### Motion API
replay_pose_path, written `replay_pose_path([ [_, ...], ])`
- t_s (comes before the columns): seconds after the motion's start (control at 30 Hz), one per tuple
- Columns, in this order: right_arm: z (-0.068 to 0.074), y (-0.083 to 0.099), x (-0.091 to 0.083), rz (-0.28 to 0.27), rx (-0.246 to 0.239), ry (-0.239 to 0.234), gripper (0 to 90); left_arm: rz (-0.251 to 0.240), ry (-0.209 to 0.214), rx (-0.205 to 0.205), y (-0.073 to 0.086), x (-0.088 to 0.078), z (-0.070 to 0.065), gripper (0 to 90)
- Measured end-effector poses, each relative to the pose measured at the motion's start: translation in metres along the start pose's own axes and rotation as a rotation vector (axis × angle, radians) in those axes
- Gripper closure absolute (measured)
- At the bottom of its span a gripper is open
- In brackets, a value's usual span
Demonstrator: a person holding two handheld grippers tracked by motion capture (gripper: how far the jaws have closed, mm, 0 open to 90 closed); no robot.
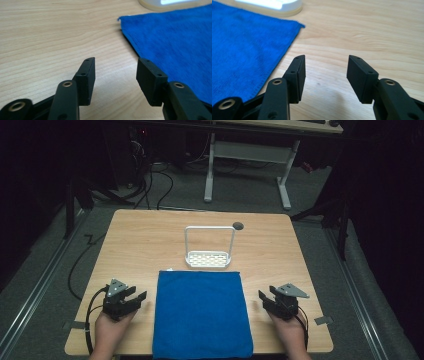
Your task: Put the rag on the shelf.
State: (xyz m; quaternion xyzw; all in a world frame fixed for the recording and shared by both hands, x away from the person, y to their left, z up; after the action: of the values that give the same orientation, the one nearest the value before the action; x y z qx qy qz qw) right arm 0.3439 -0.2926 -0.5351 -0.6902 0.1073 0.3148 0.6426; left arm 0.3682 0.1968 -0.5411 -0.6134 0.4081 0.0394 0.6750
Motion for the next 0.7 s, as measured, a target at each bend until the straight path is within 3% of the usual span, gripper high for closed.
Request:
replay_pose_path([
  [0.1, -0.0070, 0.0005, -0.0050, -0.019, 0.030, 0.030, 50.3, 0.000, -0.002, 0.014, -0.0004, 0.0004, -0.0036, 48.5],
  [0.27, -0.0120, 0.0030, -0.0079, -0.015, 0.057, 0.017, 51.4, -0.004, -0.023, 0.024, -0.0006, 0.0003, -0.0030, 44.8],
  [0.7, -0.0051, 0.0023, -0.0047, -0.011, 0.031, -0.027, 54.3, -0.040, -0.048, 0.019, 0.0013, -0.0015, 0.0010, 43.2],
])
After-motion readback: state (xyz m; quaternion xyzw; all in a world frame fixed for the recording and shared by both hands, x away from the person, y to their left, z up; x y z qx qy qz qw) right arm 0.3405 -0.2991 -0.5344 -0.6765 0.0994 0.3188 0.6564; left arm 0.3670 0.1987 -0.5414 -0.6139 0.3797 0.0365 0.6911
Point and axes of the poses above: each handheld gripper's, and its own axes: x roughly forward along the jaws, y roughly out of its underside, z roughly to its left, the point moved 3 cm from there along x, roughly forward along the jaws, and after that the axes turned 2 degrees about x, right-handed, at the moved point
